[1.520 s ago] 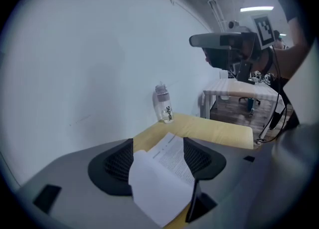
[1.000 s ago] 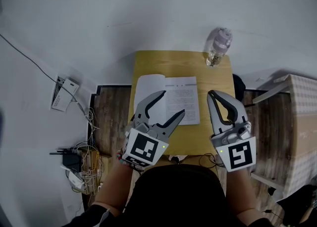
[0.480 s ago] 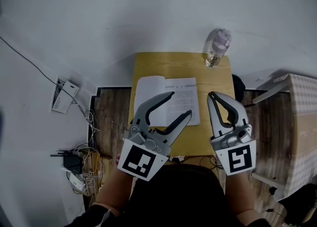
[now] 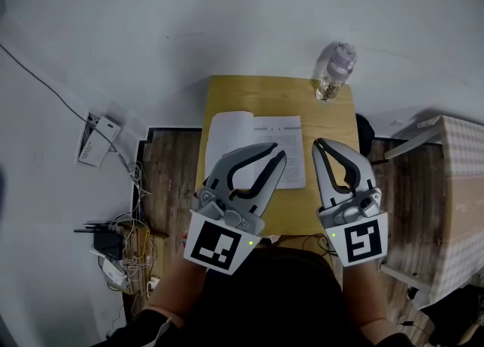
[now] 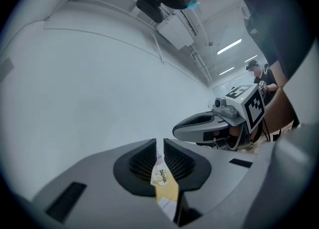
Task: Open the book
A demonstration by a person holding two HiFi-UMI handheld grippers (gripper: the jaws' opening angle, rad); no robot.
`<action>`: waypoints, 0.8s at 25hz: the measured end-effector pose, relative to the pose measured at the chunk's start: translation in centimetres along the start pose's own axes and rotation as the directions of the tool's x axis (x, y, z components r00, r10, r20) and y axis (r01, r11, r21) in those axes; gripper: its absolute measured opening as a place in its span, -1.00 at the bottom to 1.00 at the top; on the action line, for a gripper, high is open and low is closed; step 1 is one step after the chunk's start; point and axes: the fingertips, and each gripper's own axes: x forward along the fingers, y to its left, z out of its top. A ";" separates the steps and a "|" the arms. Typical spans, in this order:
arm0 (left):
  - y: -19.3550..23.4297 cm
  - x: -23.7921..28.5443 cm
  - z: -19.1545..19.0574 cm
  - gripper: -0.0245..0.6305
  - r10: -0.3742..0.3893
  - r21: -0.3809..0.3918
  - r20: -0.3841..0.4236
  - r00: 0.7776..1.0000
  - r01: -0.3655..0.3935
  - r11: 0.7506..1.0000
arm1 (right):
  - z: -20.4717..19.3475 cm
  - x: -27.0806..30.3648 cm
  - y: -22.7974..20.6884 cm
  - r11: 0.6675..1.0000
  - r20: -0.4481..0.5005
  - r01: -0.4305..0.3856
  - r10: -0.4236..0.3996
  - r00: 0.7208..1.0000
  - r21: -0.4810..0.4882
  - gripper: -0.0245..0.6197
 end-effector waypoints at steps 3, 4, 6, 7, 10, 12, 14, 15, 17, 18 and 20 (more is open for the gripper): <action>0.3 -0.2 -0.1 -0.86 0.026 -0.013 0.002 1.000 -0.026 1.000 | -0.2 0.1 0.2 1.000 -0.009 -0.007 0.007 1.000 -0.003 -0.83; 0.4 -0.3 -0.1 -0.89 0.031 -0.006 -0.001 1.000 -0.031 1.000 | -0.2 0.2 0.4 1.000 -0.009 -0.010 0.010 1.000 -0.002 -0.83; 0.5 -0.6 -0.2 -0.89 0.042 0.024 -0.006 0.999 -0.042 0.999 | 0.0 0.3 0.7 1.000 -0.006 -0.022 0.022 1.000 -0.001 -0.83; 0.7 -0.7 -0.2 -0.89 0.054 0.039 -0.004 0.999 -0.054 0.998 | 0.1 0.3 0.9 1.000 -0.004 -0.031 0.031 0.999 -0.001 -0.83; 1.6 -1.0 -0.2 -0.89 0.116 0.067 0.013 0.993 -0.117 0.991 | 0.1 0.4 1.5 0.998 0.004 -0.055 0.055 0.998 0.000 -0.83; 2.0 -1.1 -0.2 -0.89 0.155 0.095 0.018 0.988 -0.156 0.983 | 0.1 0.4 1.8 0.998 0.008 -0.066 0.066 0.998 -0.003 -0.83; 2.1 -1.1 -0.3 -0.89 0.163 0.101 0.025 0.986 -0.164 0.981 | 0.0 0.3 2.0 0.998 0.002 -0.068 0.068 0.998 -0.020 -0.83; 2.1 -1.0 -0.4 -0.89 0.159 0.090 0.025 0.987 -0.161 0.983 | -0.1 0.4 2.0 0.997 -0.005 -0.064 0.064 0.998 -0.030 -0.84; 2.2 -0.9 -0.6 -0.89 0.153 0.069 0.022 0.988 -0.154 0.986 | -0.1 0.4 1.9 0.997 -0.012 -0.059 0.059 0.998 -0.039 -0.84; 2.2 -0.8 -0.7 -0.89 0.154 0.070 0.020 0.988 -0.155 0.986 | -0.1 0.5 1.8 0.997 -0.011 -0.061 0.060 0.998 -0.039 -0.84; 2.3 -0.7 -0.9 -0.89 0.159 0.084 0.015 0.987 -0.159 0.984 | -0.1 0.6 1.7 0.997 -0.006 -0.065 0.064 0.998 -0.037 -0.84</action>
